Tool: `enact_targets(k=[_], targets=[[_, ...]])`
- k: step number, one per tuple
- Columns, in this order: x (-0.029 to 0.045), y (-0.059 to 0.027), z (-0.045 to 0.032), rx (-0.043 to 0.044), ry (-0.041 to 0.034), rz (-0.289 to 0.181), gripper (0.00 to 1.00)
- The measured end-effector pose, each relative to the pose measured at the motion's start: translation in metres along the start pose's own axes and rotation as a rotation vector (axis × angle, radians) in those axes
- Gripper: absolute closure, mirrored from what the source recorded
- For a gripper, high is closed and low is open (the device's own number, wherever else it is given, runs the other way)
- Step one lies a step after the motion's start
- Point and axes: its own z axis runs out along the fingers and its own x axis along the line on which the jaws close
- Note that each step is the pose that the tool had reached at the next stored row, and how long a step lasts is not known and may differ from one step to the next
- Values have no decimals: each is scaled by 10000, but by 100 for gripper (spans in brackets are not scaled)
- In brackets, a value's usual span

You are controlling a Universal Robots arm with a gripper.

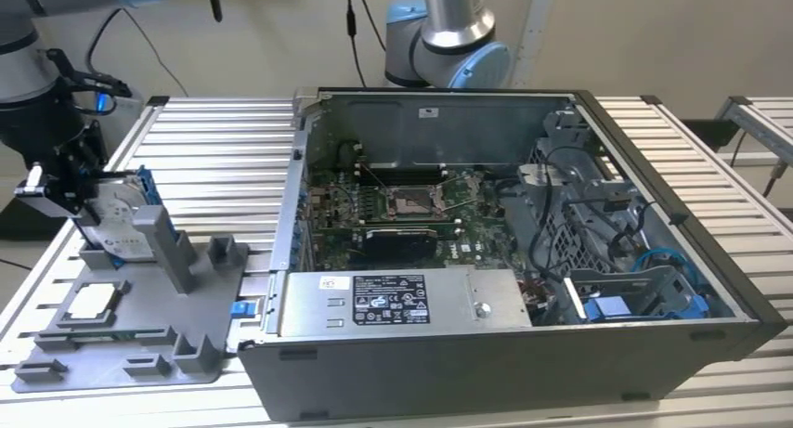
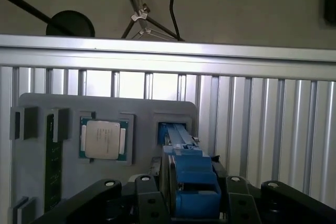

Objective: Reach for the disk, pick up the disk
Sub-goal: 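Pick up the disk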

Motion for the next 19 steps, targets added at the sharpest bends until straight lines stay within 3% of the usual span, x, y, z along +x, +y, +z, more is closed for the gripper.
enact_targets(k=[2,3,19], targets=[[0,0,1,2,-1,-1,0],[1,-1,1,3,1,-1,100],[-1,1,-35,1,5,0,100]])
